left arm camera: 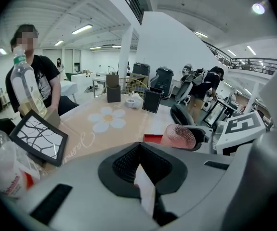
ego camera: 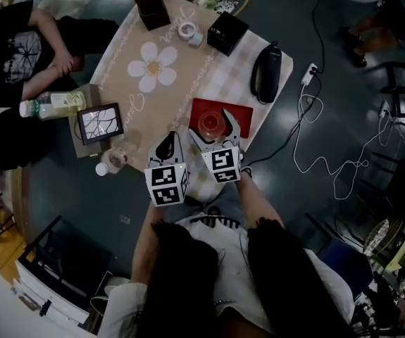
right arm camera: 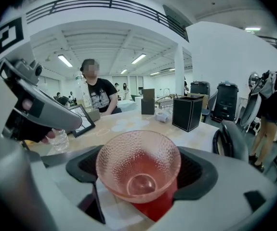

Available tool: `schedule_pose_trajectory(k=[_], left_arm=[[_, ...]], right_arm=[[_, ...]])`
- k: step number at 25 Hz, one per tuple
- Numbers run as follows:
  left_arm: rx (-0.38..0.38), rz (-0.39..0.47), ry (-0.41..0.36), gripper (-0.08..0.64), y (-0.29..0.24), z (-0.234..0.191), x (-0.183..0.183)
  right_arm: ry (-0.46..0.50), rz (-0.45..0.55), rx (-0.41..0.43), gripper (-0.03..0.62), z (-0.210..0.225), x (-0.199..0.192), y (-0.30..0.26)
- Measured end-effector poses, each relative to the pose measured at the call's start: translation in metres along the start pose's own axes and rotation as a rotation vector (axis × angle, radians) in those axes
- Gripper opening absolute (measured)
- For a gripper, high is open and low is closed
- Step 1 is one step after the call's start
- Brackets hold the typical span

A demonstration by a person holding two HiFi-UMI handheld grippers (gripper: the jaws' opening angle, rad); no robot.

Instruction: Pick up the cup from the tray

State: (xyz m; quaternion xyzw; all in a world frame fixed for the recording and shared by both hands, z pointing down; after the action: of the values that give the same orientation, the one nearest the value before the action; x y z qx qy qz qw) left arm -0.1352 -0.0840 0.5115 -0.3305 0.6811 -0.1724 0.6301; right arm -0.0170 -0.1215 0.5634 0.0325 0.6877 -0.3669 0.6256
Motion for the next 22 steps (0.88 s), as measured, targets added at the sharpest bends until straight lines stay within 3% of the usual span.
schedule_pose_trajectory(k=[15, 22], left_arm=[[0.012, -0.032, 0.008, 0.005, -0.008, -0.009, -0.006], [0.004, -0.020, 0.009, 0.005, -0.010, -0.010, -0.001]], right_arm=[[0.043, -0.021, 0.006, 0.411, 0.002, 0.001, -0.008], [0.023, 0.005, 0.009, 0.411, 0.011, 0.027, -0.008]])
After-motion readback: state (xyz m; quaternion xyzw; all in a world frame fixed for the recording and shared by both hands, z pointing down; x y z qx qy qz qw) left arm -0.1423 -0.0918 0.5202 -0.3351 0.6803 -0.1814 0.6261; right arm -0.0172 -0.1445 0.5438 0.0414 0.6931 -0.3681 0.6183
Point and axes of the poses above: the fingertips, and each gripper's own axes: y backward along the fingers, z to its right, x out of its top, the point moved 5 cm from there along y, backward along the fingers, and after that the axes turned 5 degrees about z, right-handed, at the moved point
